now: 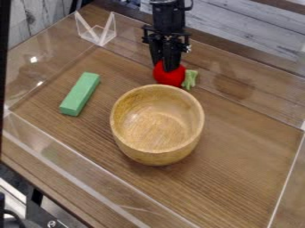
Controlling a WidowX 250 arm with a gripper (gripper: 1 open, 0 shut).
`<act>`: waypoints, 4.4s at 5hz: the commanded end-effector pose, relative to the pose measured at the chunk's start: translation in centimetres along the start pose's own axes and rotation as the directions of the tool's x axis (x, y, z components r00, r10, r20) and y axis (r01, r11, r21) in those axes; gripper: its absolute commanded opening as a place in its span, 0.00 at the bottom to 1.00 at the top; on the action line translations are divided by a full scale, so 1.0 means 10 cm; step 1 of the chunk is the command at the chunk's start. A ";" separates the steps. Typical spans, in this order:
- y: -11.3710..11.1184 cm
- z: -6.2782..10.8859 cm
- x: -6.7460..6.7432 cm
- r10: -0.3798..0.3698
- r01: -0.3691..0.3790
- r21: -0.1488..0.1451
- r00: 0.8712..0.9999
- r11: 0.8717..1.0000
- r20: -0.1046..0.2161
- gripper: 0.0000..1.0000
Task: Move the red object to the left side of the table
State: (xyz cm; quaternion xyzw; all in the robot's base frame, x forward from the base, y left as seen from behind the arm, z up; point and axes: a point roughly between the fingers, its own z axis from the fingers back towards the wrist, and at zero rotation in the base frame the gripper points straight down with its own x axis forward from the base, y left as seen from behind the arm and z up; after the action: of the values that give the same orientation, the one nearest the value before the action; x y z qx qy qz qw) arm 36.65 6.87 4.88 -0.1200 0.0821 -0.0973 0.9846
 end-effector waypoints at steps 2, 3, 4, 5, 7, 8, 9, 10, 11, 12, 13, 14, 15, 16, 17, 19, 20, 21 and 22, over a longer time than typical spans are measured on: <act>0.03 0.67 -0.11 -0.063 0.060 0.028 0.988 0.998 0.143 0.00; -0.05 0.89 -0.17 -0.097 0.094 0.025 0.982 0.995 0.162 0.00; -0.10 1.09 -0.24 -0.122 0.120 0.026 0.976 0.992 0.179 0.00; 0.10 1.23 -0.39 -0.077 0.074 0.023 0.979 0.997 0.190 0.00; 0.40 1.17 -0.50 0.015 -0.019 0.019 0.981 1.000 0.195 0.00; 0.42 1.04 -0.50 0.050 -0.054 0.015 0.979 0.998 0.197 0.00; 0.55 1.04 -0.51 0.057 -0.061 0.017 0.980 0.998 0.191 0.00; 0.63 1.03 -0.50 0.055 -0.060 0.020 0.982 0.998 0.183 0.00; 0.61 1.01 -0.48 0.030 -0.035 0.025 0.985 0.999 0.172 0.00; 0.62 0.95 -0.45 -0.001 -0.004 0.029 0.987 1.000 0.160 0.00; 0.62 0.91 -0.43 -0.033 0.028 0.031 0.988 0.999 0.149 0.00; 0.49 0.92 -0.34 -0.006 0.002 0.025 0.988 1.000 0.155 0.00; 0.38 0.94 -0.25 0.023 -0.027 0.019 0.987 0.999 0.160 0.00; 0.21 0.89 -0.20 -0.016 0.013 0.023 0.989 1.000 0.146 0.00; 0.12 0.84 -0.21 -0.042 0.039 0.027 0.990 0.999 0.134 0.00; 0.22 0.97 -0.16 -0.011 0.008 0.023 0.990 1.000 0.138 0.00; 0.35 0.87 -0.18 0.048 -0.051 0.017 0.988 0.999 0.146 0.00; 0.44 0.77 -0.20 0.101 -0.103 0.011 0.983 0.995 0.153 0.00; 0.43 0.81 -0.22 0.139 -0.141 0.003 0.977 0.990 0.162 0.00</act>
State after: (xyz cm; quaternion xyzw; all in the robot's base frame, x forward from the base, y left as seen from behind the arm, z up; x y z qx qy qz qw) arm 36.71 12.77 9.77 -0.1267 0.0356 -0.0197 0.9911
